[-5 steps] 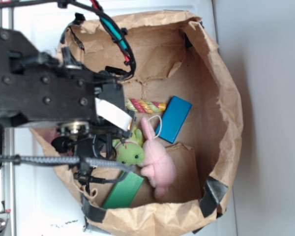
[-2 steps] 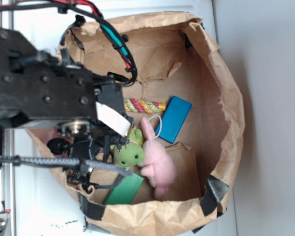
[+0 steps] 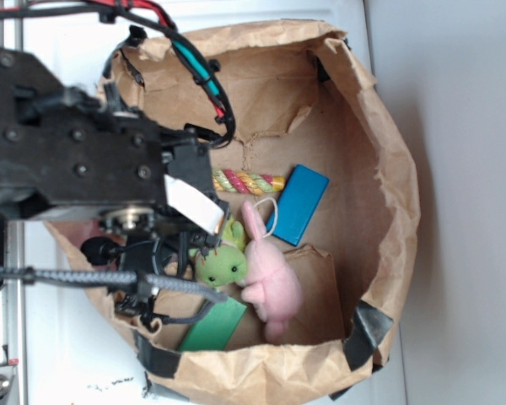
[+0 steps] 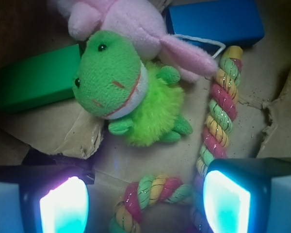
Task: Grab the multicolored rope.
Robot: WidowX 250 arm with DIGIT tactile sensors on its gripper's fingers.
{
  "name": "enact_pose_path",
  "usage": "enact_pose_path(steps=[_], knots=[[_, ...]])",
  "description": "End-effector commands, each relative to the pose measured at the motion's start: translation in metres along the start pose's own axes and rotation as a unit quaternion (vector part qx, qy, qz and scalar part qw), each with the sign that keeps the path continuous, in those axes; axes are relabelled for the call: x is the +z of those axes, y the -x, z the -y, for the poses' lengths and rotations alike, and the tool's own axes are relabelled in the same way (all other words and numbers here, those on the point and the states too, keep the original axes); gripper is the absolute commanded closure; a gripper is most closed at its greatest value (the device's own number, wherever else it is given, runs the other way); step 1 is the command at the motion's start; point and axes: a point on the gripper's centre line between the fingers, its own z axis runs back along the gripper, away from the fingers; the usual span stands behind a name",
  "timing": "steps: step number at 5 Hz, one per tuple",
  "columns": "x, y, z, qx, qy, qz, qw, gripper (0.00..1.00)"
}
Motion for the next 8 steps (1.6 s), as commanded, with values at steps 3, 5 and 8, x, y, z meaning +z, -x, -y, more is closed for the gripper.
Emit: enact_pose_path(steps=[3, 5, 8], knots=[[-0.006, -0.007, 0.013, -0.065, -0.009, 0.012, 0.998, 0.00], [-0.002, 0.002, 0.032, -0.087, 0.001, 0.004, 0.996, 0.00], [-0.001, -0.002, 0.043, -0.070, 0.026, -0.057, 0.996, 0.00]])
